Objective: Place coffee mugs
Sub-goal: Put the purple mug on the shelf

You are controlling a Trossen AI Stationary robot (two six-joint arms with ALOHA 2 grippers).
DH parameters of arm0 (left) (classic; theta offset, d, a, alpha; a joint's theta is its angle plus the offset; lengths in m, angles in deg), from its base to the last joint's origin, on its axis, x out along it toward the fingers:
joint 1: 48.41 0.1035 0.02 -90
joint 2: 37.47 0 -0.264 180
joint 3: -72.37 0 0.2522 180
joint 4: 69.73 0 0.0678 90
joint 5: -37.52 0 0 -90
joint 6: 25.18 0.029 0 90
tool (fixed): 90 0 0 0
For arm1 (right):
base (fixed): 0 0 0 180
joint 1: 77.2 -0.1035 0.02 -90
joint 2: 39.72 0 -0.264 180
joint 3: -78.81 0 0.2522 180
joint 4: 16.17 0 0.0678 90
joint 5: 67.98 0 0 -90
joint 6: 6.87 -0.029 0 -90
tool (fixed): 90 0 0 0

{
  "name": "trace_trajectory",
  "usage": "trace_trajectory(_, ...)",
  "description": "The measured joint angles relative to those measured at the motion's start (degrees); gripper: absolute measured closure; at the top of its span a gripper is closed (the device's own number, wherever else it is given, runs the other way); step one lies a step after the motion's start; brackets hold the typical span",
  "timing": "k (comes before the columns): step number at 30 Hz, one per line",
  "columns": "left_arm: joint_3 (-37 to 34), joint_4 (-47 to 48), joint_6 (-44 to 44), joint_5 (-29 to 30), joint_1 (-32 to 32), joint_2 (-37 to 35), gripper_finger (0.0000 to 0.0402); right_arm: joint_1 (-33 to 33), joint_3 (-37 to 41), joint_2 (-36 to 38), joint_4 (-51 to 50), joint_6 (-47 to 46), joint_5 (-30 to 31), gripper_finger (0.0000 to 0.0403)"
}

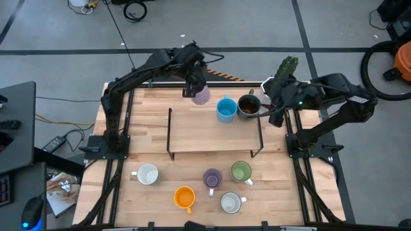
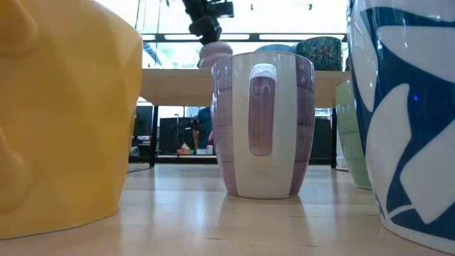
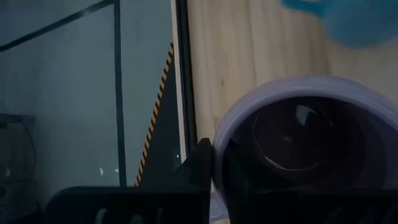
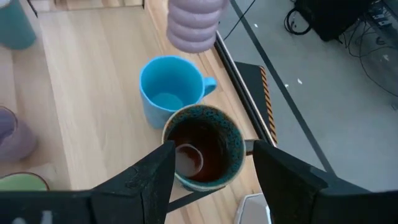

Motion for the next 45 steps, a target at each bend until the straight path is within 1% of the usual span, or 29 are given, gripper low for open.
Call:
trace_trajectory(2, 1.17, 2.07, -2.17, 0.26, -1.47, -0.03, 0.0379, 0.0, 0.0, 0.87, 0.0, -0.05, 0.0, 0.018)
trace_trajectory(7, 1.27, 4.7, -7.21, 0.04, -5.85, 0.07, 0.0379, 0.0, 0.0, 2.11, 1.0, -0.19, 0.0, 0.018)
trace_trajectory(14, 1.19, 7.21, -9.94, -0.34, -10.41, 0.44, 0.0379, 0.0, 0.0, 2.13, 1.27, -1.34, -0.04, 0.018)
trace_trajectory(20, 1.09, 7.54, -11.76, -1.42, -10.91, 0.86, 0.0379, 0.0, 0.0, 2.13, 1.27, -1.55, -0.05, 0.018)
trace_trajectory(25, 0.75, 7.06, -13.28, -1.33, -10.89, 1.89, 0.0379, 0.0, 0.0, 2.11, 1.42, -1.49, -0.26, 0.018)
trace_trajectory(31, 0.41, 7.21, -13.4, -0.82, -10.91, 3.87, 0.0379, 0.0, 0.0, 2.11, 3.9, -0.35, -1.65, 0.018)
trace_trajectory(36, 0.43, 6.92, -13.88, -0.59, -11.07, 4.12, 0.0379, 0.0, 0.0, 2.11, 3.91, -0.14, -1.68, 0.018)
trace_trajectory(41, 0.45, 6.08, -14.54, -1.07, -11.13, 4.29, 0.0353, 0.0, 0.0, 2.09, 3.89, -0.07, -1.68, 0.018)
trace_trajectory(45, 0.45, 5.54, -14.46, -3.31, -11.13, 4.31, 0.0337, 0.0, 0.0, 2.09, 3.89, -0.05, -1.68, 0.018)
